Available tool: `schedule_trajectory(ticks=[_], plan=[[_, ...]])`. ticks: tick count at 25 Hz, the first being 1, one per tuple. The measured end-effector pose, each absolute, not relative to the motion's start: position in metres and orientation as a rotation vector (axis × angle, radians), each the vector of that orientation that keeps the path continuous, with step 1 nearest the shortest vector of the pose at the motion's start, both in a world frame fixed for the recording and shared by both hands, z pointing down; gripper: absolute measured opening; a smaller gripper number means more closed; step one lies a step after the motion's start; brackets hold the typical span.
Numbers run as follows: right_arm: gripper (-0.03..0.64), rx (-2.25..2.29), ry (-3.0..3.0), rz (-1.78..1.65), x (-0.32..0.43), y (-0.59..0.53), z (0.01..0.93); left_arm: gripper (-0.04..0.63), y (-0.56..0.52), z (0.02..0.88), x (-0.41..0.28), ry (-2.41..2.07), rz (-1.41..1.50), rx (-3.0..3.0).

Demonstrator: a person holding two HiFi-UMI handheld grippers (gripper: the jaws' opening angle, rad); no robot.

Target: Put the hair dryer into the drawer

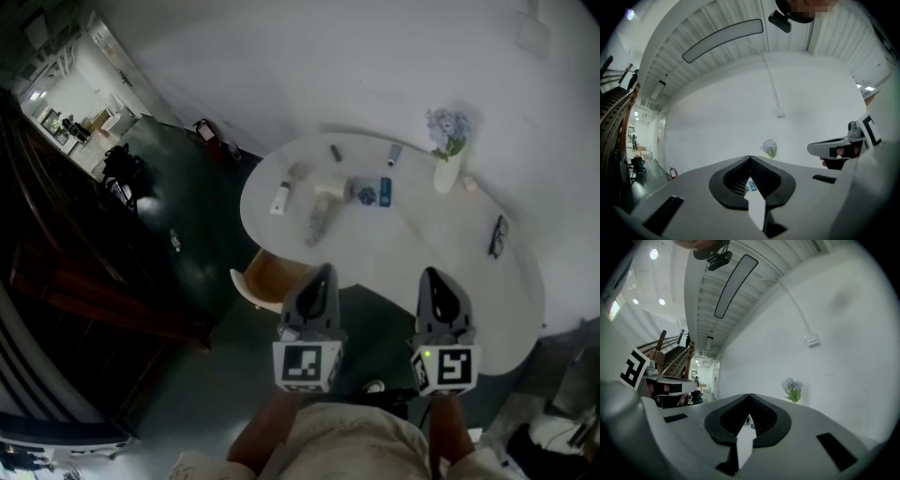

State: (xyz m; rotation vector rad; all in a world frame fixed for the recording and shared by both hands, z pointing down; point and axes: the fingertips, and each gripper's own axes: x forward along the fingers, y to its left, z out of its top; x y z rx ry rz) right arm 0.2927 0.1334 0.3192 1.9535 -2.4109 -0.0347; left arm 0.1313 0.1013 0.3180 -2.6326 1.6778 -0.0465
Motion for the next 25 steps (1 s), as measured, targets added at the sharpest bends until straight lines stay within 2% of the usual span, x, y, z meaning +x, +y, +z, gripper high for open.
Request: schedule_trajectory(ticks=[25], plan=[[0.006,1.837,-2.316,-0.037,0.122,-0.028,0.327,0.003,-0.054,0.334,-0.021,1.677,0.037,-2.689]])
